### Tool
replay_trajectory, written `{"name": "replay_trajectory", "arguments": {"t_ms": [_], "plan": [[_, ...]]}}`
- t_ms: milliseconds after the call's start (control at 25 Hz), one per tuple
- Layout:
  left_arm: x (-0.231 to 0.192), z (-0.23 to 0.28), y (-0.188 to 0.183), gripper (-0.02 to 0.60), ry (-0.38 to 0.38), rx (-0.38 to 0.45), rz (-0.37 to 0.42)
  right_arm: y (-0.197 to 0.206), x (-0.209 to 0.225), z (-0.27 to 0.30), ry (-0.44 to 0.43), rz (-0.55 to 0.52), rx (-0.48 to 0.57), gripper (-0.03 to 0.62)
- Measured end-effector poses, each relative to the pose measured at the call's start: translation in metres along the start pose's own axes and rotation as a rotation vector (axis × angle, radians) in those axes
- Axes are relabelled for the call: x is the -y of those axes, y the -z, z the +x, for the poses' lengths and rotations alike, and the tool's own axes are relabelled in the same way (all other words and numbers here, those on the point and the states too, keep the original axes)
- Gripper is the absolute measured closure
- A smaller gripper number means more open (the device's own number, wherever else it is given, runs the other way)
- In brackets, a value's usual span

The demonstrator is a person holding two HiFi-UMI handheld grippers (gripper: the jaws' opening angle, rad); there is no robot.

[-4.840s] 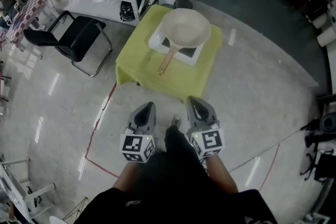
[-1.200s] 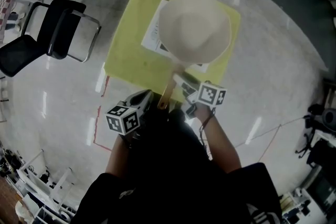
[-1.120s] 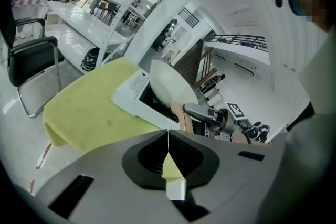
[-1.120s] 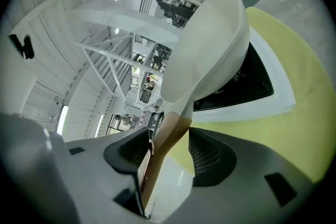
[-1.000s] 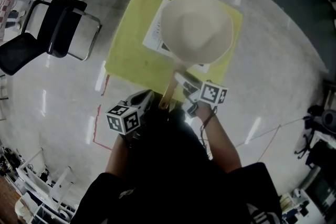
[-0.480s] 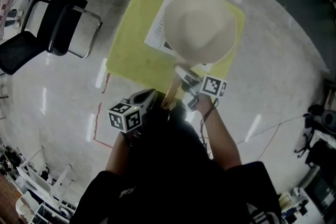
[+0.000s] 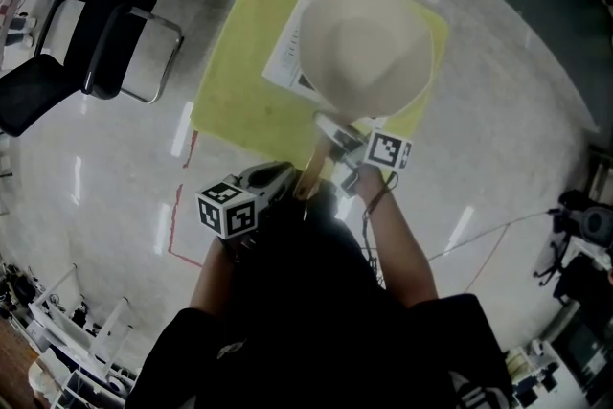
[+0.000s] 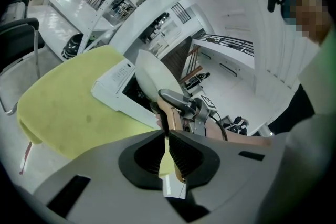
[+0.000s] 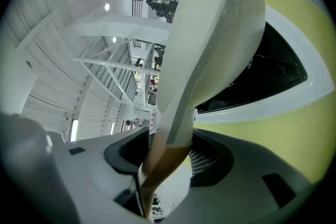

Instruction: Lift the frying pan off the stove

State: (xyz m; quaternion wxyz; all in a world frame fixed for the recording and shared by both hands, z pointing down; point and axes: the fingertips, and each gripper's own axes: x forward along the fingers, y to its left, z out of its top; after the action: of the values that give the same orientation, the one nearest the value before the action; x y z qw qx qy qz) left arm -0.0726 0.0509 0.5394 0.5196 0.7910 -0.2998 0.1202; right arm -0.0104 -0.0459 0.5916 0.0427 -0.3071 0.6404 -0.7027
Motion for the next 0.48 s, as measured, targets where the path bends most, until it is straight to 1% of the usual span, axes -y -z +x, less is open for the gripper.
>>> {"name": "replay_trajectory", "arguments": {"t_ms": [80,200,280,360,400,440,480], "plan": [[-0.001,0.001,0.0,0.535,-0.004,0.004,0.002,-0.001,0.0,0.001,-0.001,-0.012,0.001,0.364],[-0.006,0.001,0.0,0.535,-0.011,-0.001,-0.011,-0.003,-0.009,0.006,-0.061,-0.069,-0.002,0.365],[-0.007,0.001,0.0,0.535,-0.001,-0.003,-0.021,-0.002,-0.007,0.005,-0.045,-0.041,-0.008,0.365],[-0.007,0.003,-0.001,0.535,0.015,0.002,-0.035,-0.007,-0.016,0.008,-0.11,-0.13,-0.013,0.368],[-0.007,0.005,-0.002,0.534,0.028,0.004,-0.047,-0.009,-0.017,0.008,-0.122,-0.149,-0.014,0.37],[-0.007,0.007,-0.001,0.531,0.046,0.001,-0.065,-0.009,-0.015,0.007,-0.112,-0.137,-0.013,0.372],[-0.006,0.01,0.0,0.504,0.07,-0.008,-0.088,-0.008,-0.014,0.006,-0.104,-0.123,-0.012,0.372]]}}
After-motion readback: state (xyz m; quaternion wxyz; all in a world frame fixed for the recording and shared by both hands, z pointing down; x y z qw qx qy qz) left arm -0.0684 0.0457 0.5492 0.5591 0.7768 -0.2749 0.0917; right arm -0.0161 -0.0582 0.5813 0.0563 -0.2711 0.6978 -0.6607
